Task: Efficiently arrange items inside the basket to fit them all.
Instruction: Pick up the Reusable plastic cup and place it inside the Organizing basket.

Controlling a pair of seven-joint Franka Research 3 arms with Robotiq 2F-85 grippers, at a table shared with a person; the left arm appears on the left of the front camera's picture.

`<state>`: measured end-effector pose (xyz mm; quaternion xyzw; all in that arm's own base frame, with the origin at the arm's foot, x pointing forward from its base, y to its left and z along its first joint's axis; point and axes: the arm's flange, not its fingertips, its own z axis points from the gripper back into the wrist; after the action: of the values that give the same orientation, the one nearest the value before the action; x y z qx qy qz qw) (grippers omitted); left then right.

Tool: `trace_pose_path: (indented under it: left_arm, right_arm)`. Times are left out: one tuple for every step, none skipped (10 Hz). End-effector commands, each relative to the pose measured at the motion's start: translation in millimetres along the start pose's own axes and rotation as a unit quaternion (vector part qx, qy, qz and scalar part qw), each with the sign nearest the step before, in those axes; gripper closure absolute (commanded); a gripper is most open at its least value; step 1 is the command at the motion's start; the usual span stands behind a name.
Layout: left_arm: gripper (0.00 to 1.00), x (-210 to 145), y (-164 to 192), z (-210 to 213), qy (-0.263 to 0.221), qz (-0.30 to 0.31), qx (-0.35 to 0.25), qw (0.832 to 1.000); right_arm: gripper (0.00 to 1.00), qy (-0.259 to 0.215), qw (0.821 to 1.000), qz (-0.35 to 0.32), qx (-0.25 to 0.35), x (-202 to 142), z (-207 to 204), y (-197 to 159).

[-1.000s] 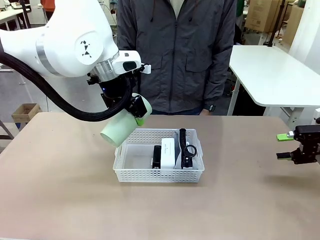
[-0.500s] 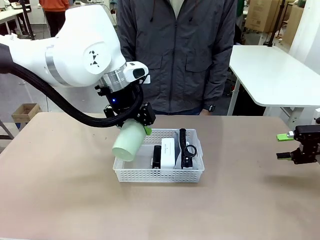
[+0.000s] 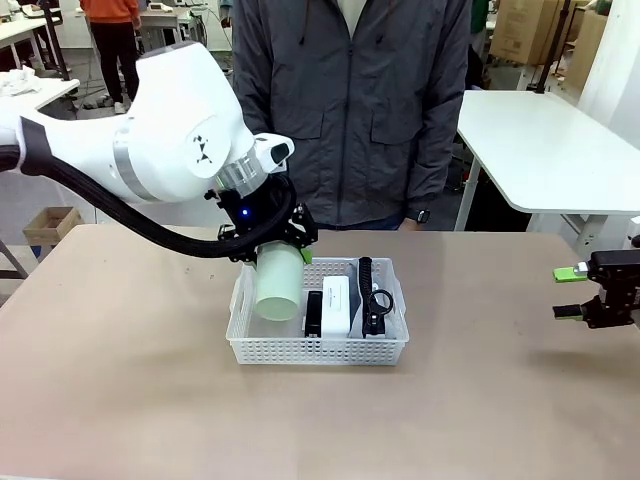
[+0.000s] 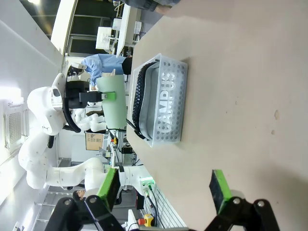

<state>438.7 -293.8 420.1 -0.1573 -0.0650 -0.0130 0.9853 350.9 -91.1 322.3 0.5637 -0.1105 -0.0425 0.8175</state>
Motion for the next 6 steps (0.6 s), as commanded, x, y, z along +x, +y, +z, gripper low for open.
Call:
trace_pose_path:
  left_arm:
    - [0.12, 4.3, -8.3, -14.4, 0.008, 0.018, 0.03, 0.999]
    - [0.12, 6.6, -8.7, -23.1, 0.007, 0.023, 0.048, 0.999]
    - [0.12, 9.1, -8.8, -34.4, 0.017, 0.025, 0.07, 0.997]
    - [0.12, 11.9, -8.9, -45.7, 0.025, 0.026, 0.088, 0.995]
    - [0.12, 15.1, -9.2, -55.9, 0.034, 0.028, 0.102, 0.994]
    - [0.12, 18.5, -11.3, -62.9, 0.032, 0.024, 0.116, 0.992]
  right_arm:
    - [0.0, 0.007, 1.0, -0.003, 0.0, -1.5, 2.4, 2.8]
    - [0.0, 0.007, 1.0, -0.003, 0.0, -1.5, 2.4, 2.8]
    - [0.0, 0.007, 1.0, -0.003, 0.0, -1.5, 2.4, 2.8]
    - [0.0, 0.007, 1.0, -0.003, 0.0, -1.5, 2.4, 2.8]
    - [0.0, 0.007, 1.0, -0.003, 0.0, -1.5, 2.4, 2.8]
    - [0.0, 0.007, 1.0, -0.003, 0.0, -1.5, 2.4, 2.8]
